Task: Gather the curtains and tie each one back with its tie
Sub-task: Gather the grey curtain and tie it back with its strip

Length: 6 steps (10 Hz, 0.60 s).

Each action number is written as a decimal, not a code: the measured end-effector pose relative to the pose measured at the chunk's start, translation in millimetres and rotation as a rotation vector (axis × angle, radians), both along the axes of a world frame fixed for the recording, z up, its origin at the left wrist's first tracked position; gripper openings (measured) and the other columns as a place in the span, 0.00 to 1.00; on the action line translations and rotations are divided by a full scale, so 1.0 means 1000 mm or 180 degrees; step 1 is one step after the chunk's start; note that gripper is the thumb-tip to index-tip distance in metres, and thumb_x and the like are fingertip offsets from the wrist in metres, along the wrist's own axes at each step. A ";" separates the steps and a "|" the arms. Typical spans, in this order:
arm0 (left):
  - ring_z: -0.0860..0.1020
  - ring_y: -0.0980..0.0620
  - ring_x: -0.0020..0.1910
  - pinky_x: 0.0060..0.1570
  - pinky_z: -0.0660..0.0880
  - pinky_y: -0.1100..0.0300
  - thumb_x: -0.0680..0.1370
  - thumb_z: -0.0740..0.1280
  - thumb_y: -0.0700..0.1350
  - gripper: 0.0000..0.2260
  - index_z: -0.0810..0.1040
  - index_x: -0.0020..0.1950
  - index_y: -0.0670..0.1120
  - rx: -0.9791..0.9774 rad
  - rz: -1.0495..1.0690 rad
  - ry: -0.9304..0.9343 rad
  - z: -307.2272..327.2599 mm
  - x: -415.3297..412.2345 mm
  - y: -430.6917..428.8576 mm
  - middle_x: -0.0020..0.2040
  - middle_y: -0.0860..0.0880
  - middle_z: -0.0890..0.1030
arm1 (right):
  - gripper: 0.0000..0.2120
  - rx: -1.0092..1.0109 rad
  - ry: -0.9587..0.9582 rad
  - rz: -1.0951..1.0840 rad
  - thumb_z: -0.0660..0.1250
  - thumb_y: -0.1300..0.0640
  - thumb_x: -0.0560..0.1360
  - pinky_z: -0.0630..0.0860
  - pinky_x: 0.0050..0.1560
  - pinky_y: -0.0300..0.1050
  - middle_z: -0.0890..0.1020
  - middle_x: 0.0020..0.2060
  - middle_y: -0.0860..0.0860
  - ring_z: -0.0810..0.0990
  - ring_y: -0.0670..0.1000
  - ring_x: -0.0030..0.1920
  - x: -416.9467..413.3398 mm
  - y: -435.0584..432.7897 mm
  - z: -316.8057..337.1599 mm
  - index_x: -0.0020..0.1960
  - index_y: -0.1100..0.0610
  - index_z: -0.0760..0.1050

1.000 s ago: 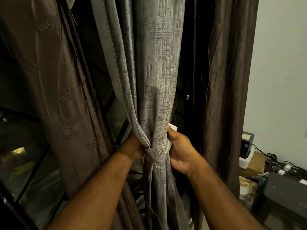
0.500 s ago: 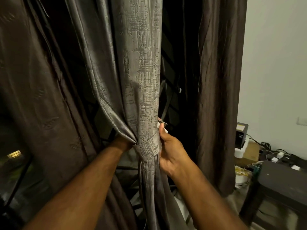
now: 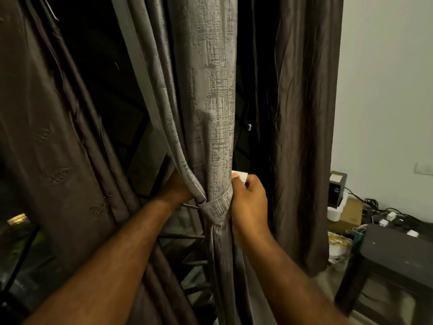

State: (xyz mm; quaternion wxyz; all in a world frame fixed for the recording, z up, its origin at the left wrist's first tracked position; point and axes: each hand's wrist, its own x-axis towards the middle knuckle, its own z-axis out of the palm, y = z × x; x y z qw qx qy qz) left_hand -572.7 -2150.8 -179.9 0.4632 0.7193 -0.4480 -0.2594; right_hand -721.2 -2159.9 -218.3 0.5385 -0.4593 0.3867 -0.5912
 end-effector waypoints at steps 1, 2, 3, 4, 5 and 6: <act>0.71 0.42 0.68 0.50 0.66 0.66 0.76 0.66 0.29 0.25 0.64 0.72 0.34 0.0023 -0.0194 -0.0333 -0.005 -0.002 0.006 0.69 0.38 0.71 | 0.10 -0.0477 0.0557 -0.0525 0.63 0.52 0.82 0.69 0.29 0.32 0.79 0.38 0.48 0.76 0.41 0.33 0.003 0.007 0.000 0.45 0.57 0.71; 0.74 0.48 0.64 0.55 0.70 0.69 0.79 0.60 0.29 0.19 0.67 0.70 0.37 -0.0070 -0.0510 -0.0400 -0.010 -0.008 0.006 0.67 0.45 0.73 | 0.11 -0.0826 0.0636 -0.0720 0.63 0.53 0.83 0.70 0.29 0.32 0.77 0.35 0.45 0.77 0.36 0.33 0.006 0.013 0.000 0.44 0.56 0.69; 0.80 0.63 0.50 0.49 0.74 0.73 0.82 0.53 0.33 0.15 0.74 0.57 0.49 -0.0282 -0.0998 0.0130 -0.012 -0.022 0.006 0.54 0.53 0.79 | 0.13 -0.1150 0.0846 -0.1038 0.64 0.54 0.82 0.68 0.33 0.28 0.73 0.36 0.44 0.74 0.35 0.36 0.006 0.016 0.000 0.40 0.52 0.67; 0.77 0.50 0.60 0.62 0.73 0.55 0.78 0.63 0.40 0.10 0.75 0.58 0.48 -0.0612 -0.1114 0.0523 -0.013 -0.032 0.001 0.60 0.46 0.79 | 0.15 -0.1100 0.0780 -0.1217 0.66 0.55 0.81 0.67 0.33 0.27 0.73 0.34 0.43 0.73 0.35 0.35 0.006 0.015 -0.001 0.38 0.50 0.66; 0.70 0.48 0.66 0.68 0.66 0.54 0.76 0.67 0.36 0.19 0.70 0.66 0.40 -0.1056 -0.0434 0.0037 -0.017 -0.027 -0.003 0.66 0.43 0.73 | 0.17 -0.0654 0.0373 -0.1216 0.69 0.57 0.80 0.66 0.28 0.27 0.73 0.28 0.44 0.73 0.35 0.29 0.003 0.007 -0.001 0.35 0.51 0.66; 0.67 0.56 0.63 0.64 0.63 0.65 0.78 0.65 0.32 0.19 0.68 0.68 0.36 -0.1410 -0.0096 -0.0768 -0.015 -0.026 -0.008 0.63 0.45 0.70 | 0.15 -0.0458 0.0095 -0.1230 0.70 0.57 0.79 0.67 0.27 0.27 0.74 0.27 0.44 0.73 0.35 0.27 0.003 0.004 -0.001 0.36 0.52 0.69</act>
